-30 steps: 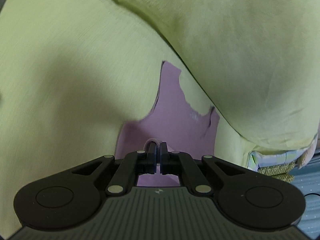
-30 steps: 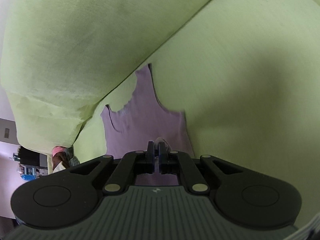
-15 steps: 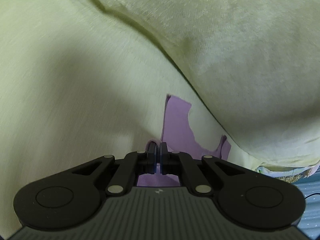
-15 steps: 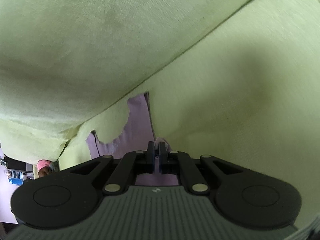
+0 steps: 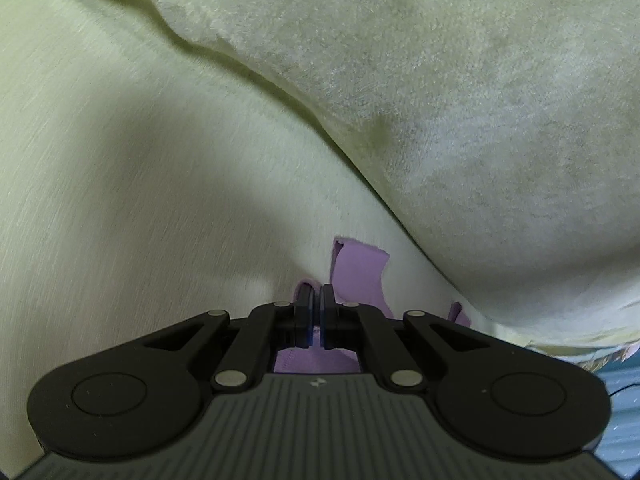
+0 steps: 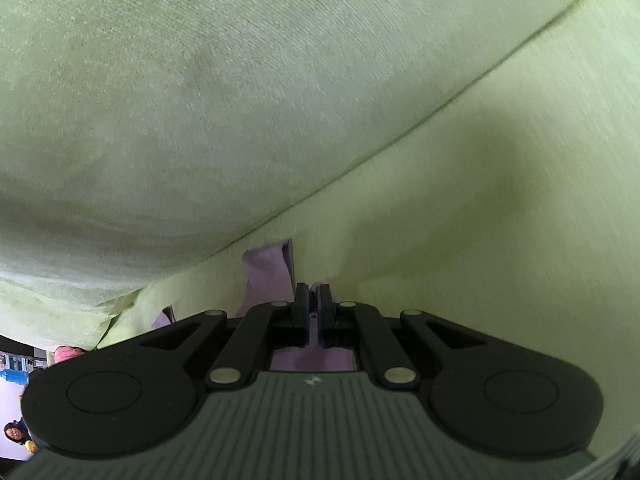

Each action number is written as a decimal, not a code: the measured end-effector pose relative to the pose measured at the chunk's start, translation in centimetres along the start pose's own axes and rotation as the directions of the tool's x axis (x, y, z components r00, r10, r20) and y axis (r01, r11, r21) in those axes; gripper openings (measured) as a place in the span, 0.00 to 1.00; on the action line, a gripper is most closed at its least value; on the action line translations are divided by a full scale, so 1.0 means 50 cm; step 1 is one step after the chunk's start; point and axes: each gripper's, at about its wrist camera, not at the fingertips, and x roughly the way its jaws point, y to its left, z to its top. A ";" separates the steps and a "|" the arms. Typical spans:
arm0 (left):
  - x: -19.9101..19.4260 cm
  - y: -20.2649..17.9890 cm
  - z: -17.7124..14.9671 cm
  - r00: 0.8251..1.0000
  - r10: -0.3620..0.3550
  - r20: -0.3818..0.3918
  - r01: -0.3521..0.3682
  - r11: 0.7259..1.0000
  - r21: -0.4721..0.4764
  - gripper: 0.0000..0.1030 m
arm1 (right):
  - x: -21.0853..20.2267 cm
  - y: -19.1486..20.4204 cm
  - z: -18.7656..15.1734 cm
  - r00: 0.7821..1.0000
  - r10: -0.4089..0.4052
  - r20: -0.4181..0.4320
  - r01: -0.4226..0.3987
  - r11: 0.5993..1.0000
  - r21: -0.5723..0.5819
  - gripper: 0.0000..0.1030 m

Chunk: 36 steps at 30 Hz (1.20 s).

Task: Fold clothes
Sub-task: 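Lift the hem with both grippers and carry it toward the shoulder straps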

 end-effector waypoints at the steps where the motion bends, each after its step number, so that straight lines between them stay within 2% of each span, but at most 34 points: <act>1: 0.002 0.000 0.004 1.000 0.000 -0.007 0.000 1.000 0.006 0.00 | 0.004 0.001 0.004 1.000 0.001 -0.007 -0.001 1.000 -0.007 0.02; 8: 0.000 0.011 0.037 1.000 -0.011 -0.027 0.012 1.000 0.020 0.00 | 0.014 -0.009 0.026 1.000 0.009 -0.016 -0.009 1.000 -0.016 0.02; 17: 0.018 0.030 0.049 0.999 -0.002 -0.036 0.002 1.000 -0.009 0.01 | 0.031 -0.009 0.038 1.000 -0.005 -0.012 0.005 0.999 -0.045 0.02; 18: 0.014 0.033 0.052 1.000 0.013 -0.024 -0.013 1.000 -0.015 0.03 | 0.031 -0.007 0.034 1.000 -0.015 -0.006 0.015 0.997 -0.070 0.05; 19: 0.008 0.038 0.056 0.999 0.030 -0.009 -0.031 0.999 -0.022 0.11 | 0.028 -0.004 0.029 0.999 -0.036 0.011 0.037 0.994 -0.101 0.06; 20: -0.004 0.046 0.063 0.999 0.049 0.013 -0.049 0.998 -0.028 0.24 | 0.025 -0.004 0.027 0.999 -0.048 0.024 0.050 0.992 -0.116 0.11; 21: -0.016 0.053 0.070 0.998 0.056 0.028 -0.055 0.998 -0.031 0.31 | 0.018 -0.007 0.024 0.997 -0.063 0.045 0.069 0.989 -0.129 0.22; 22: -0.022 0.053 0.073 0.997 0.067 0.033 -0.066 0.998 -0.017 0.31 | 0.015 -0.009 0.023 0.996 -0.067 0.053 0.074 0.988 -0.137 0.28; 23: -0.037 0.046 0.078 0.994 0.098 0.045 -0.099 0.994 0.040 0.31 | 0.011 -0.011 0.022 0.996 -0.071 0.060 0.079 0.986 -0.144 0.30; 25: -0.049 0.023 0.078 0.989 0.140 0.049 -0.146 0.976 0.161 0.31 | 0.002 -0.003 0.014 0.994 -0.080 0.075 0.095 0.970 -0.225 0.30; 27: -0.050 -0.031 0.058 0.974 0.222 0.048 -0.221 0.879 0.423 0.31 | 0.003 0.012 0.003 0.994 -0.086 0.070 0.104 0.941 -0.321 0.30; 29: -0.037 -0.064 0.038 0.965 0.260 0.033 -0.232 0.789 0.569 0.31 | 0.005 0.031 -0.012 0.993 -0.099 0.059 0.115 0.898 -0.424 0.30; 30: -0.027 -0.077 0.029 0.964 0.266 0.019 -0.221 0.753 0.619 0.31 | 0.010 0.045 -0.023 0.992 -0.110 0.054 0.122 0.858 -0.499 0.30; 31: -0.022 -0.081 0.027 0.964 0.266 0.014 -0.214 0.744 0.633 0.31 | 0.015 0.055 -0.031 0.992 -0.117 0.049 0.125 0.823 -0.555 0.30; 32: -0.012 -0.089 0.025 0.964 0.265 0.007 -0.203 0.722 0.661 0.31 | 0.021 0.062 -0.036 0.991 -0.127 0.048 0.130 0.793 -0.596 0.30; 34: 0.005 -0.094 0.026 0.966 0.259 0.013 -0.194 0.690 0.698 0.31 | 0.030 0.067 -0.040 0.990 -0.133 0.046 0.133 0.767 -0.628 0.30; 36: 0.022 -0.094 0.034 0.967 0.254 0.019 -0.189 0.665 0.723 0.31 | 0.036 0.064 -0.038 0.991 -0.127 0.043 0.125 0.764 -0.633 0.30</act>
